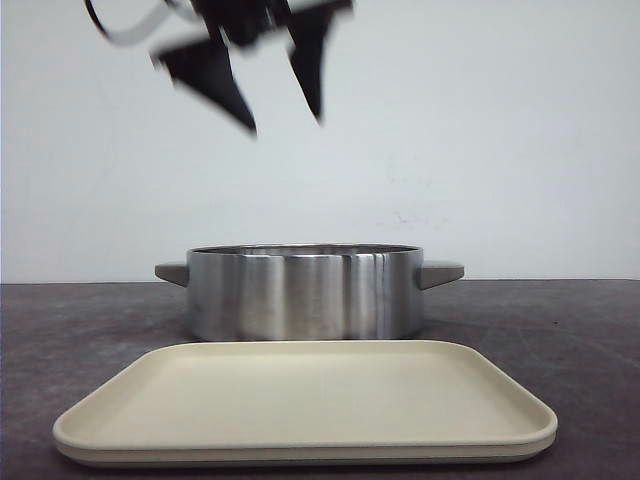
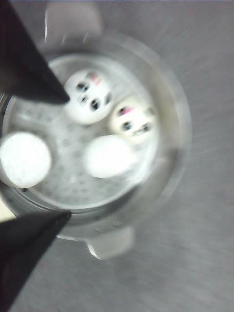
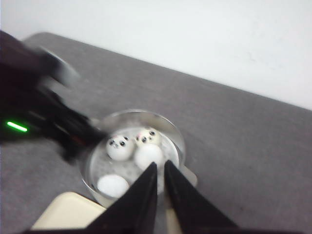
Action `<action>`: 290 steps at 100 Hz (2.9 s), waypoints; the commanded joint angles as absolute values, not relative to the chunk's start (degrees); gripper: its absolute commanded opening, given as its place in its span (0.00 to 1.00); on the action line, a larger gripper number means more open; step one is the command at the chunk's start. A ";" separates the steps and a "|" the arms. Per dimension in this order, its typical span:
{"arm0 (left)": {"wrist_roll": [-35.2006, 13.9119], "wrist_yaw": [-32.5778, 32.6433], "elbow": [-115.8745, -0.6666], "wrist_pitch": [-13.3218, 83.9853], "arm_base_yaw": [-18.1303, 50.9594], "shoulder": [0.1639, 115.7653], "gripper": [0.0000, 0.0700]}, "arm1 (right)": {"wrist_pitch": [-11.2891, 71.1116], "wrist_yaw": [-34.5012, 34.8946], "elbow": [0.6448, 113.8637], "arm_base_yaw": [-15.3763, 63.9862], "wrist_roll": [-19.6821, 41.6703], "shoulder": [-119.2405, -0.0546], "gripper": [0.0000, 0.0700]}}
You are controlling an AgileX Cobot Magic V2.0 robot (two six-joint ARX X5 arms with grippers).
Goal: Steam buns
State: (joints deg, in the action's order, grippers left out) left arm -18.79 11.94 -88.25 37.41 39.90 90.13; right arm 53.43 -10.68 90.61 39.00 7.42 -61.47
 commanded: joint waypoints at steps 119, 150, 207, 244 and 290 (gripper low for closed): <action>-18.65 25.67 -54.94 54.92 42.54 17.23 0.21 | 15.51 -10.57 41.69 41.80 5.52 -28.88 0.02; -18.68 25.67 -54.96 54.46 42.54 16.32 0.21 | 15.46 -10.57 41.69 41.80 5.52 -27.46 0.02; -18.68 25.67 -54.96 54.46 42.54 16.32 0.21 | 12.43 -11.18 35.44 34.68 5.02 -23.62 0.02; -18.68 25.67 -54.96 54.46 42.54 16.32 0.21 | -7.20 -10.79 7.60 20.05 4.03 -13.04 0.02; -18.68 25.69 -54.96 54.43 42.54 16.32 0.21 | 9.56 -10.44 0.69 15.33 4.03 -0.21 0.02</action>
